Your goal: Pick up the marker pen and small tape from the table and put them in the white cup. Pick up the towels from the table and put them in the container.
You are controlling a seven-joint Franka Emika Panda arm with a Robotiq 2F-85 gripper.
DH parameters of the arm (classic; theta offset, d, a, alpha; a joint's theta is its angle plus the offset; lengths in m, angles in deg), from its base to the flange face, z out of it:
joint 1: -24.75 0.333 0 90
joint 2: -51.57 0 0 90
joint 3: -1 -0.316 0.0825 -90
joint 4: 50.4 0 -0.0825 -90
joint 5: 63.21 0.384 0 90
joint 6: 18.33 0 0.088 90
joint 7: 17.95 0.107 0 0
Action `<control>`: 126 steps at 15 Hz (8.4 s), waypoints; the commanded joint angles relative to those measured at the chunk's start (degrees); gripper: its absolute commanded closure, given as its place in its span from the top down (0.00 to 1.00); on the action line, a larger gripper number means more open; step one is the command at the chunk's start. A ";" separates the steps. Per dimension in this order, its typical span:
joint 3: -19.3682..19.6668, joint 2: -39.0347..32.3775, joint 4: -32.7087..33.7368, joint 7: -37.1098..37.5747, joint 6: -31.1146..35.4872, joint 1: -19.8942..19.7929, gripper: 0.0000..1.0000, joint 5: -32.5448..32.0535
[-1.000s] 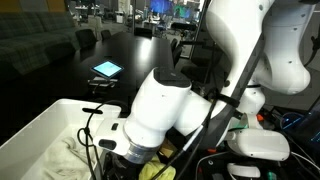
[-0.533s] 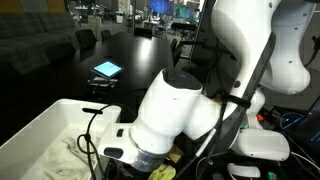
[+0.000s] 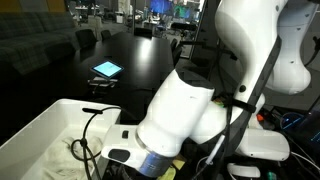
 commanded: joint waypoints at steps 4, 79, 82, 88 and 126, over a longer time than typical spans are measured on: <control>5.33 -2.93 -4.06 0.98 18.82 3.99 0.09 -0.14; -8.47 6.13 -28.31 -14.61 27.18 -6.89 1.00 30.11; -11.08 12.18 -28.44 -8.77 16.21 -11.65 1.00 26.27; -23.76 17.13 -22.91 -6.45 -7.60 -21.87 1.00 32.52; -2.69 -12.60 -1.95 -1.29 -28.51 -16.56 1.00 27.87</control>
